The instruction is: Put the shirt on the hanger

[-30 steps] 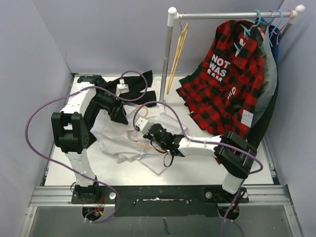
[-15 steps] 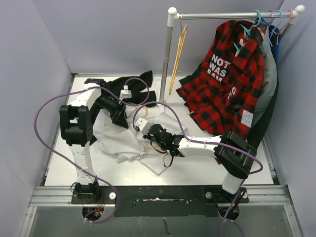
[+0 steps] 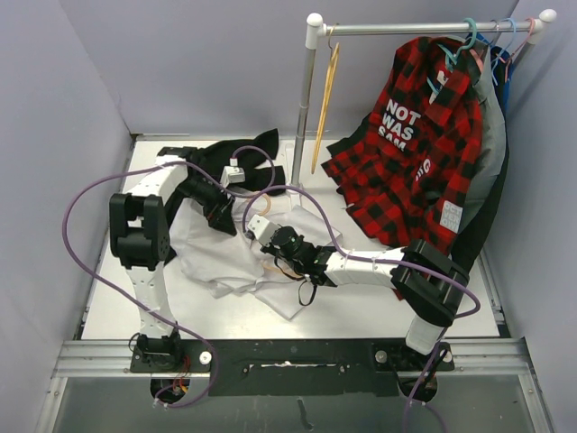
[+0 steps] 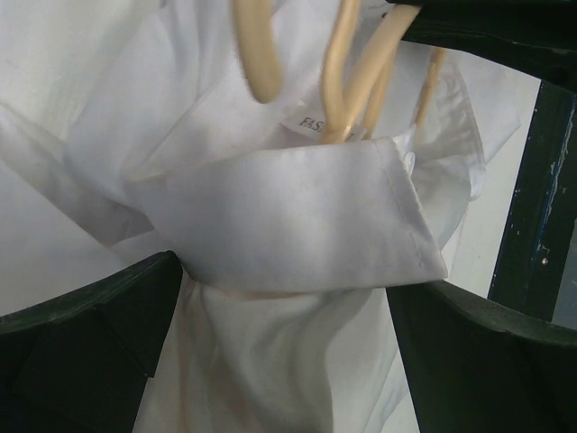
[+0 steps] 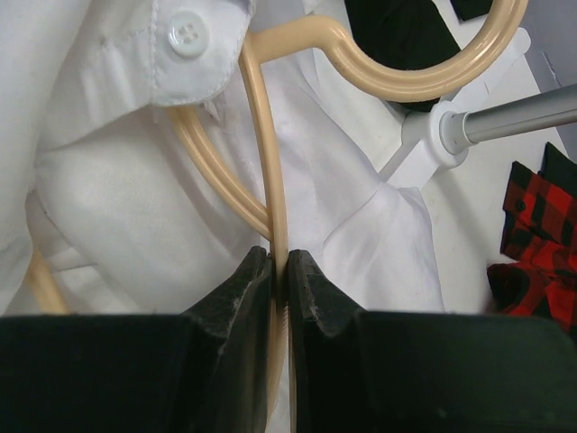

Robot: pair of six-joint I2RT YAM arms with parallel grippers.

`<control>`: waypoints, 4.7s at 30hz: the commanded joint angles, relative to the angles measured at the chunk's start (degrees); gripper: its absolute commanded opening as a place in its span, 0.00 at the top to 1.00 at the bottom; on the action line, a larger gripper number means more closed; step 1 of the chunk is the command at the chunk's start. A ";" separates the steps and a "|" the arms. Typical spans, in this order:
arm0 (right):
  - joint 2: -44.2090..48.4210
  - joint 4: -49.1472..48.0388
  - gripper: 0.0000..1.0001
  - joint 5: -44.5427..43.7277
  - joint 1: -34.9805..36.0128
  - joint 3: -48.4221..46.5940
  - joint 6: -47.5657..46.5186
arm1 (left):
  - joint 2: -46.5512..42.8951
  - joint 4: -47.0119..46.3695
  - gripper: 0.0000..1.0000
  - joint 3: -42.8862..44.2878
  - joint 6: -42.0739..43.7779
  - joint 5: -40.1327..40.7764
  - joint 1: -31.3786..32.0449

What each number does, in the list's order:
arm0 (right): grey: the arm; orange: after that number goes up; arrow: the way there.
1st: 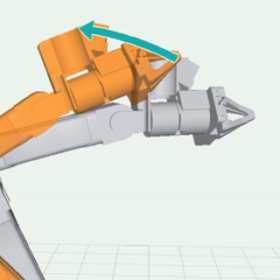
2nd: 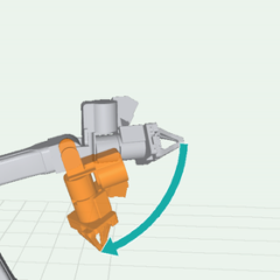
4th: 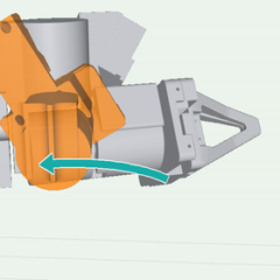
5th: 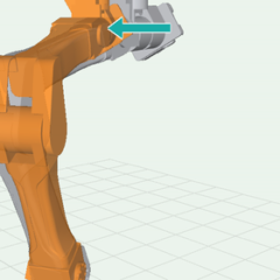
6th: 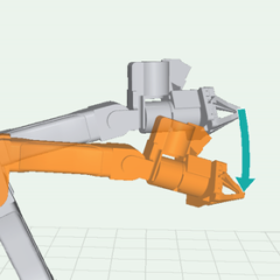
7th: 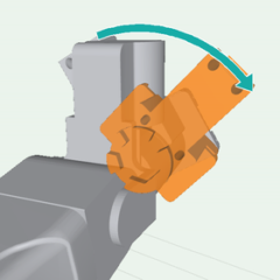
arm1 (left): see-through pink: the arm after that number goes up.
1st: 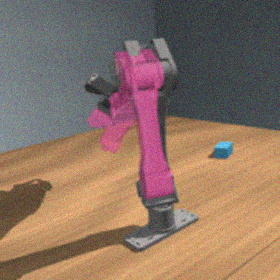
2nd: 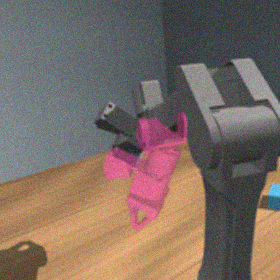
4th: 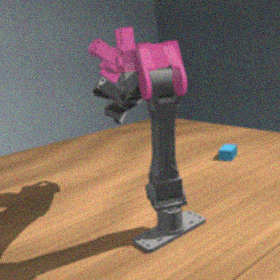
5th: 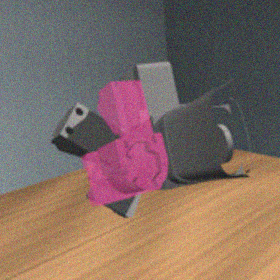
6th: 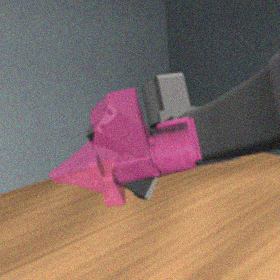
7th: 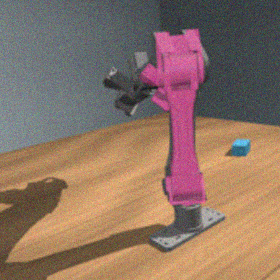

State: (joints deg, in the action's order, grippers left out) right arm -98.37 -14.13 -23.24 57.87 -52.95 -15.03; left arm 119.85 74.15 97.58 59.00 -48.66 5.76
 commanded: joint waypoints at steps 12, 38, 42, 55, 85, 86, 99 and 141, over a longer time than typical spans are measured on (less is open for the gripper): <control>-0.56 -7.84 1.00 -5.02 0.19 -0.62 -0.01 | -33.36 -14.56 0.02 -25.86 -3.05 -2.39 3.59; -1.39 -4.91 1.00 -6.18 -0.34 -2.59 1.45 | -35.41 -35.31 0.02 -24.39 -57.78 21.17 9.57; -1.15 -4.80 1.00 -6.34 -0.50 -2.60 1.40 | -35.58 -33.83 0.02 -27.42 -64.87 29.39 15.35; 1.23 -4.99 1.00 -6.05 -1.88 -0.64 2.08 | -37.22 -38.32 0.10 -33.96 -80.92 31.15 17.82; 2.51 -6.17 1.00 -5.94 -2.15 1.09 2.73 | -28.97 -42.27 0.59 -36.58 -78.09 35.76 17.92; 2.44 -6.17 1.00 -6.01 -2.16 1.14 2.80 | -28.91 -42.55 0.62 -36.74 -78.03 35.70 17.84; 2.89 -6.41 1.00 -6.11 -2.13 1.75 2.97 | -27.91 -40.11 1.00 -33.94 -71.27 31.95 16.96; 5.80 1.34 1.00 -1.72 -1.01 -2.88 0.10 | -25.13 0.46 0.02 10.42 -27.30 -7.91 -3.73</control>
State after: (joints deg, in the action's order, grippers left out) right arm -96.90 -14.00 -26.09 56.40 -50.76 -14.59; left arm 87.05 68.58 96.29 26.13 -43.90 4.60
